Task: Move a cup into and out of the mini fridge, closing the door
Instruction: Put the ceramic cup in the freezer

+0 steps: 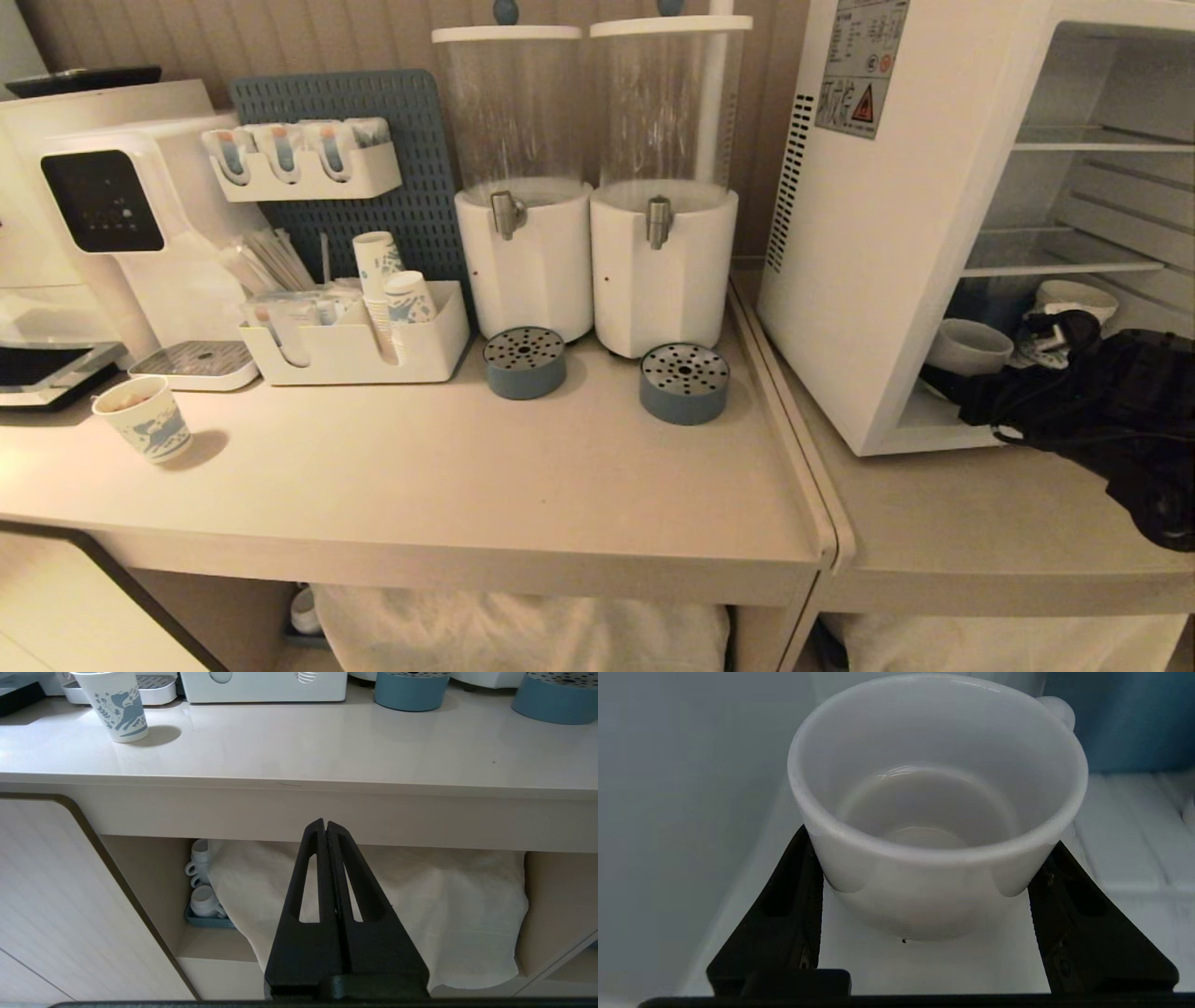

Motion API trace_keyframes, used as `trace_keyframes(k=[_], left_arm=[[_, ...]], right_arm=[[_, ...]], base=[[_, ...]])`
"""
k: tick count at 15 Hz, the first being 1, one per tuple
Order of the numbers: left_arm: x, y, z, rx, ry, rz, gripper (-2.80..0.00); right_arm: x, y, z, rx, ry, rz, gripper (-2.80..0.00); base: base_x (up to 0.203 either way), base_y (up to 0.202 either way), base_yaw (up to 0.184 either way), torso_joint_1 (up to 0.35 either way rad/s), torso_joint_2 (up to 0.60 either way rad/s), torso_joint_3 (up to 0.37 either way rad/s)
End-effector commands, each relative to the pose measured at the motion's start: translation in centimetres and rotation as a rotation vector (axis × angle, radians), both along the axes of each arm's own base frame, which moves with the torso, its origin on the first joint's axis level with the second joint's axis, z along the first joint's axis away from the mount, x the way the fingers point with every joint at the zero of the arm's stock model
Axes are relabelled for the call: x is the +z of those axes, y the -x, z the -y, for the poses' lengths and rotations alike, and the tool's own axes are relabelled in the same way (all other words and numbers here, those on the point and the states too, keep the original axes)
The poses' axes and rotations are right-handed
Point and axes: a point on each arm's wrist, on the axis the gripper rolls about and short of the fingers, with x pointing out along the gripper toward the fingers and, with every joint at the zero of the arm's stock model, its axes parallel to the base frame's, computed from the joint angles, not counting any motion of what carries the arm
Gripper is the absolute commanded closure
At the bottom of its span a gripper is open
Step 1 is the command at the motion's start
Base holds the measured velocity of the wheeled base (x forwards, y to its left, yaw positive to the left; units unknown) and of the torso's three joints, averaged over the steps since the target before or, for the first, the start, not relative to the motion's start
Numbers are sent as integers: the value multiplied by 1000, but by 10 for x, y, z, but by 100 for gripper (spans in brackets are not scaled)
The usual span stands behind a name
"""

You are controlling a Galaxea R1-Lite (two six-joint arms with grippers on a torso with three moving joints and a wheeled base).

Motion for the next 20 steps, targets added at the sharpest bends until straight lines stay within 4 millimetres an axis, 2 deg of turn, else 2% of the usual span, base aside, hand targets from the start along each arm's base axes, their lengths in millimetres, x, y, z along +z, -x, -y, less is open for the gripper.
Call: trace_keyframes(k=[1,7,14,20], left_arm=[[0,0,0,1,0,-1,0],[0,0,0,1,0,-1,0],[0,0,0,1,2,-1,0],[0,0,0,1,2,-1,0]], right_arm=[[-9,-8,1,4,-4,-29,0],[-8,-23,-2,20,-6,-51,0],[-30,-47,-8,-5,10,-89,0],[-33,-57,-15,-2,17,-102,0]], base=[[0,0,0,0,0,0],[0,0,0,0,0,0],[0,0,0,0,0,0],[0,0,0,0,0,0]])
